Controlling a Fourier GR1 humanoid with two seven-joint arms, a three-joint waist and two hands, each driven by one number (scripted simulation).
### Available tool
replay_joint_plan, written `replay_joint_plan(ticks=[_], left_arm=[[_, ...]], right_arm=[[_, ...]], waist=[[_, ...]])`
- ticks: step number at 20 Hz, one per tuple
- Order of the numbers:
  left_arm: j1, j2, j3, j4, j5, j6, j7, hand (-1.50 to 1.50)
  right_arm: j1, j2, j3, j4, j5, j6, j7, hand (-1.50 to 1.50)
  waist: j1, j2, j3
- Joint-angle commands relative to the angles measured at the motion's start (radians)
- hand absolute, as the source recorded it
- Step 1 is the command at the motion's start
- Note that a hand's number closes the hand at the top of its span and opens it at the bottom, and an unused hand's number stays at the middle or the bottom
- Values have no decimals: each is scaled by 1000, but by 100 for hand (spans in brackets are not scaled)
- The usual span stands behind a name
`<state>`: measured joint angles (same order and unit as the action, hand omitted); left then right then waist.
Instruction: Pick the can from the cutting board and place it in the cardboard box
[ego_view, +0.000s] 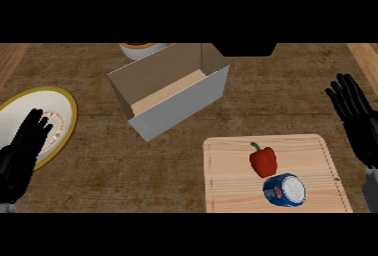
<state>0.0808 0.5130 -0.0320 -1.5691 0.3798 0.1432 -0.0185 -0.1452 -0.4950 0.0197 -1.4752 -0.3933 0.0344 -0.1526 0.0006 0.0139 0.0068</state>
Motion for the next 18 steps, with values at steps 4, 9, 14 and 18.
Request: replay_joint_plan(ticks=[4, 9, 14, 18], left_arm=[[-36, 69, -7, 83, -218, 135, 18, 0], [-37, 121, -6, 127, -241, 117, 49, 0], [-107, 70, -55, 171, -324, 183, 78, 0], [-178, 56, -63, 239, -347, 167, 89, 0]], right_arm=[[59, -3, 112, -53, -84, 276, -8, -150], [-32, -288, 200, -181, 387, 311, -160, -150], [151, -133, 176, 131, 214, 451, -566, -150], [83, -191, 165, 292, 349, 525, -844, -150]], waist=[[-9, -11, -5], [-11, -20, -7], [-6, -3, -1], [1, -5, -3]])
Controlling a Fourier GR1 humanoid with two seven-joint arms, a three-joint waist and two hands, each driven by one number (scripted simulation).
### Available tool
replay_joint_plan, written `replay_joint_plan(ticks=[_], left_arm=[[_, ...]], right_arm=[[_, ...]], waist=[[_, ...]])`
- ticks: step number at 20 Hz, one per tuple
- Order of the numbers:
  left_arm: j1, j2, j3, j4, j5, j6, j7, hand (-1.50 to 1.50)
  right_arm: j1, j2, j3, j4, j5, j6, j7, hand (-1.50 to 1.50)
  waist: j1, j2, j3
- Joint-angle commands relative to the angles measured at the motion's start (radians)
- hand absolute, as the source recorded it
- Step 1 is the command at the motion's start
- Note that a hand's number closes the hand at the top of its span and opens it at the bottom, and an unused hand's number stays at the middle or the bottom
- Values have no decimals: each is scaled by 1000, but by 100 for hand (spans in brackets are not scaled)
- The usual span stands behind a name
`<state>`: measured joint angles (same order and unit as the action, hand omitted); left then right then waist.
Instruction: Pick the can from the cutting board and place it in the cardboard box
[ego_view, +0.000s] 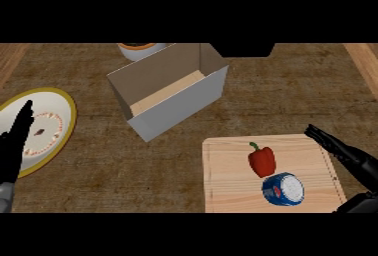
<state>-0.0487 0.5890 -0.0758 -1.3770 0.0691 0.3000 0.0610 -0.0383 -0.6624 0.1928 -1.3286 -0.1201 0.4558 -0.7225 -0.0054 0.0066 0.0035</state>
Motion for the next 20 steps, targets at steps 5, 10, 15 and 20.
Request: replay_joint_plan(ticks=[5, 10, 15, 20], left_arm=[[-25, -22, -1, 50, -32, -4, -1, 0], [-15, -74, -39, 42, -82, 33, -33, 0], [-101, -66, -11, 99, -79, 8, -1, 0], [-63, -50, 36, 120, -74, -39, -67, 0]], right_arm=[[-102, -99, 47, 96, 303, -124, -228, -150], [-177, -188, 139, 29, 424, -92, -106, -150], [-266, -198, 234, -43, 551, -58, 50, -150], [-259, -173, 264, -95, 621, 22, 116, -150]], waist=[[14, -3, -2], [16, -6, -4], [7, -6, -5], [7, -7, -4]])
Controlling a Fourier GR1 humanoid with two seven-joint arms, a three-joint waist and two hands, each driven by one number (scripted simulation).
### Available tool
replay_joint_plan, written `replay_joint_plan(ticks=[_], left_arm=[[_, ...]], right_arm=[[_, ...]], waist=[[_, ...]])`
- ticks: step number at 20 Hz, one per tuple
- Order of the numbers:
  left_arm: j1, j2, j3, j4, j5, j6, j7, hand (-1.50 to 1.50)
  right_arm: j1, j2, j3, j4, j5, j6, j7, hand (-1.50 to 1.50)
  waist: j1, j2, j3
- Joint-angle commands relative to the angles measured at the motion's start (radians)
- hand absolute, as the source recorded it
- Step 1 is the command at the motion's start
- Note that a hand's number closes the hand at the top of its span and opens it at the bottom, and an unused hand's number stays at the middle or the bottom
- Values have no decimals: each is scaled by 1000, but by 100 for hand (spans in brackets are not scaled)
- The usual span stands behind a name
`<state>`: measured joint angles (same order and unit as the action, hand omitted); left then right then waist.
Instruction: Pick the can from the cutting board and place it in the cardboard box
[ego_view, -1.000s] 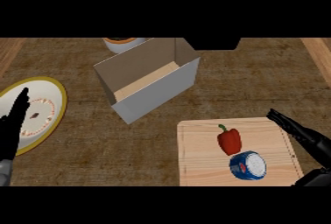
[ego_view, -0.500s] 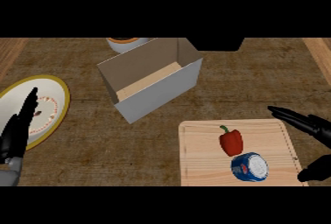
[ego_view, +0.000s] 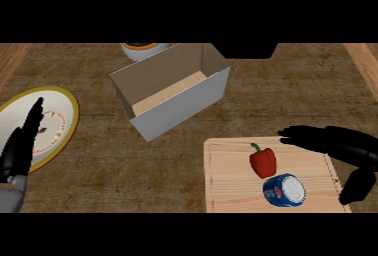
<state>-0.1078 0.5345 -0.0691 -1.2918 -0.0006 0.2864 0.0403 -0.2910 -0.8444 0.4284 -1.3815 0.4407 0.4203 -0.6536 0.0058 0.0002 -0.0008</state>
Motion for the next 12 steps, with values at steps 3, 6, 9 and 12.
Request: replay_joint_plan(ticks=[3, 6, 9, 12], left_arm=[[29, -23, 34, -3, -15, -12, -25, 0], [-15, -60, 26, 20, -49, -9, 24, 0], [-28, -16, 70, -32, -35, -67, 68, 0], [-26, -33, 98, -23, -61, -72, 58, 0]], right_arm=[[-37, 47, 18, -79, 66, 153, 140, -150], [31, 46, 2, -73, 154, 91, 89, -150], [0, 181, 22, -54, 212, 84, 171, -150], [-9, 170, -20, -36, 257, 134, 116, -150]], waist=[[-3, -1, 0], [-7, -1, 1], [-2, 0, 1], [-2, 0, 1]])
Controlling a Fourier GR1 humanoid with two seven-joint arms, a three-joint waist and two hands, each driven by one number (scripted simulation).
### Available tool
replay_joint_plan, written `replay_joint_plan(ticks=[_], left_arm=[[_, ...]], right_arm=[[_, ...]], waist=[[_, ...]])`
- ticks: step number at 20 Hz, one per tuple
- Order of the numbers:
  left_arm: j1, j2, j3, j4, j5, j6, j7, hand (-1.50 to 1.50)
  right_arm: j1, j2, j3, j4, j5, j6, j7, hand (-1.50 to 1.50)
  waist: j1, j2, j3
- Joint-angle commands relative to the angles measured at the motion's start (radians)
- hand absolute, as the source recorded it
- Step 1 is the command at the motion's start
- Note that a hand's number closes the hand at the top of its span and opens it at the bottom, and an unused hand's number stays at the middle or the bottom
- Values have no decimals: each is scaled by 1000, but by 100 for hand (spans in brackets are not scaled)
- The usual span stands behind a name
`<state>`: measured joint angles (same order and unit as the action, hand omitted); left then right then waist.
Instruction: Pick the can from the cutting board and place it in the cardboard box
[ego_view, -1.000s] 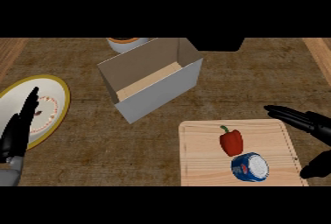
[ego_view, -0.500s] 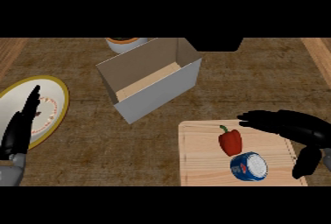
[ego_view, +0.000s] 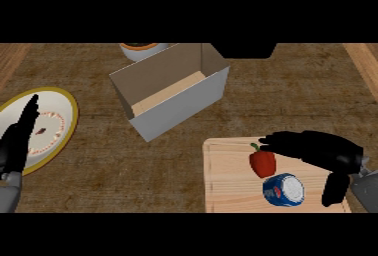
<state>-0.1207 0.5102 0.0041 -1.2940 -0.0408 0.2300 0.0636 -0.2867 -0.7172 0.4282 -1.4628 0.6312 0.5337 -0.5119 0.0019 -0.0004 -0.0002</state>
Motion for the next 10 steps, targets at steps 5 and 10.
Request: replay_joint_plan(ticks=[5, 10], left_arm=[[64, -67, 22, -45, -72, 1, -22, 0], [85, -71, 27, -128, -81, -21, 44, 0]], right_arm=[[-12, 118, -41, 18, 99, 62, 3, -150], [92, 54, -72, -79, 61, 89, -70, -150]], waist=[[2, 0, 0], [1, -1, 0]])
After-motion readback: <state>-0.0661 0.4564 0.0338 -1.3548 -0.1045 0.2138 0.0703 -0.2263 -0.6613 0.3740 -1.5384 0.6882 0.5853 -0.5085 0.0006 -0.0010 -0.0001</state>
